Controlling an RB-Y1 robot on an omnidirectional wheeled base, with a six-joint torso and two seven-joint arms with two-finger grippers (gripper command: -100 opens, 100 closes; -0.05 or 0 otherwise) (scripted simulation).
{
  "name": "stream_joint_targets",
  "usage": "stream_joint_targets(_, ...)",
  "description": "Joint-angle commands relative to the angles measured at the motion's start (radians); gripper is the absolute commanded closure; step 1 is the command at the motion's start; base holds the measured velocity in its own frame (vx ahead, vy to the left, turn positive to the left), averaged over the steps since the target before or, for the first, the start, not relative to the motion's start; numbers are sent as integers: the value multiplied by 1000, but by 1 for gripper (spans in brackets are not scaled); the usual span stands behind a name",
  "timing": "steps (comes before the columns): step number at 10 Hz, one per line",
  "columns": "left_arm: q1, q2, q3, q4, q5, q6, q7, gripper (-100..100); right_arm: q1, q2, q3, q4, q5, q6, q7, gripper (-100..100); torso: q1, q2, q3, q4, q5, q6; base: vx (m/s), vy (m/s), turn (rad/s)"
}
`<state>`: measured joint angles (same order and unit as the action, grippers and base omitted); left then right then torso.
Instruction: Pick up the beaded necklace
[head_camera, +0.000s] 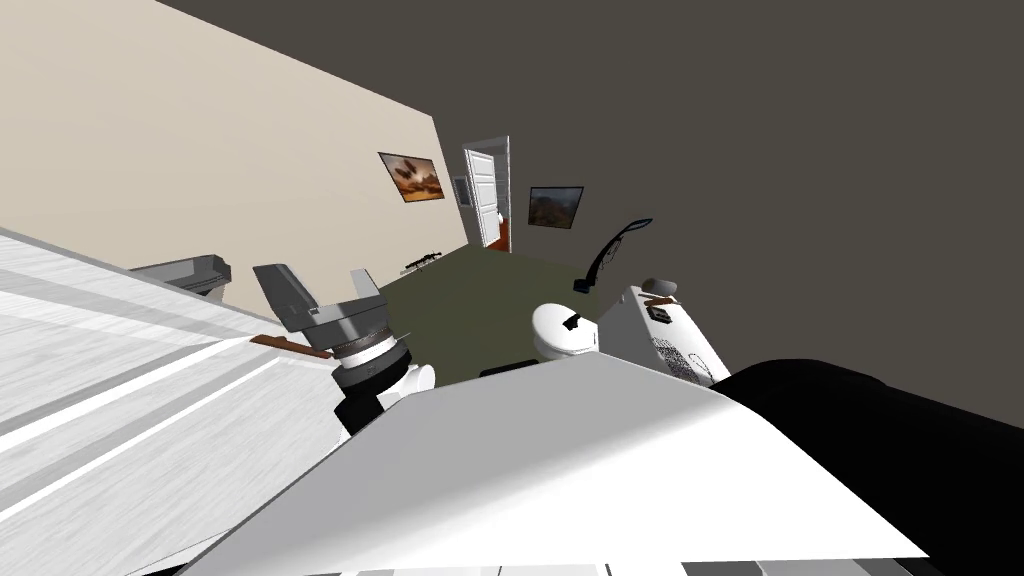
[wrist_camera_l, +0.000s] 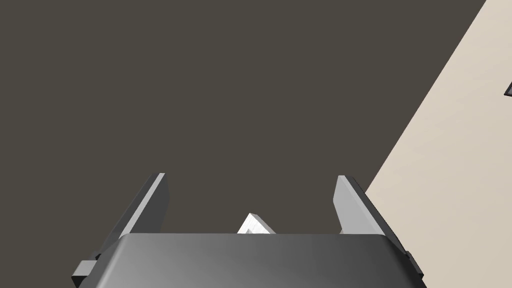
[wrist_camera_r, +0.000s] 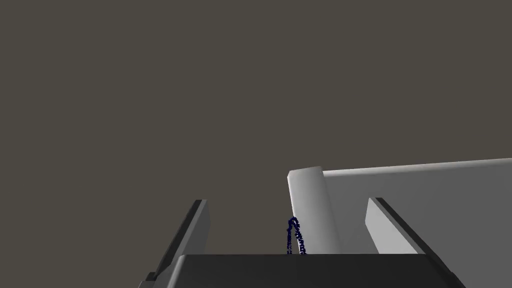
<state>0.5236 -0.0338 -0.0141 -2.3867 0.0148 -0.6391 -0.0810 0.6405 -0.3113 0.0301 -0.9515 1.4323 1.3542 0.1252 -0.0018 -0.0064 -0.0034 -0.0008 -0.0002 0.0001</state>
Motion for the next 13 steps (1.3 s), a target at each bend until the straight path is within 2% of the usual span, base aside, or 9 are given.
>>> stream_joint_targets(1, 0, 0, 0, 0, 0, 0, 0, 0, -29, -5, 10, 47, 47, 50, -8, -100, 0, 0, 0, 0, 0, 0, 105, -35, 200)
stream_joint_targets(4, 0, 0, 0, 0, 0, 0, 0, 0, -78, -5, 33, 98, 112, 113, -6, -100, -1, -1, -1, 0, 0, 0, 94, -39, 194)
stream_joint_targets(5, 0, 0, 0, 0, 0, 0, 0, 0, -66, -6, 27, 82, 97, 99, -4, -100, 0, -1, -1, 0, 0, 0, 47, -20, 52)
stream_joint_targets(6, 0, 0, 0, 0, 0, 0, 0, 0, -68, -6, 28, 83, 99, 103, -2, 0, 1, 1, 0, 0, 0, 1, 9, -5, -8)
stream_joint_targets(7, 0, 0, 0, 0, 0, 0, 0, 0, -54, -36, 15, 70, 83, 75, -7, -100, 2, 4, 2, 0, 0, 1, 14, -17, 18)
stream_joint_targets(8, 0, 0, 0, 0, 0, 0, 0, 0, -55, -23, 21, 70, 90, 90, -4, -100, 1, 4, 2, 1, 0, 1, 7, -13, 5)
stream_joint_targets(9, 0, 0, 0, 0, 0, 0, 0, 0, -54, -25, 20, 68, 89, 86, -4, 100, 2, 5, 3, 1, 0, 1, 0, 0, 0)
stream_joint_targets(13, 0, 0, 0, 0, 0, 0, 0, 0, -54, -25, 20, 69, 89, 85, -3, 100, 3, 6, 3, 1, 1, 1, 0, 0, 0)
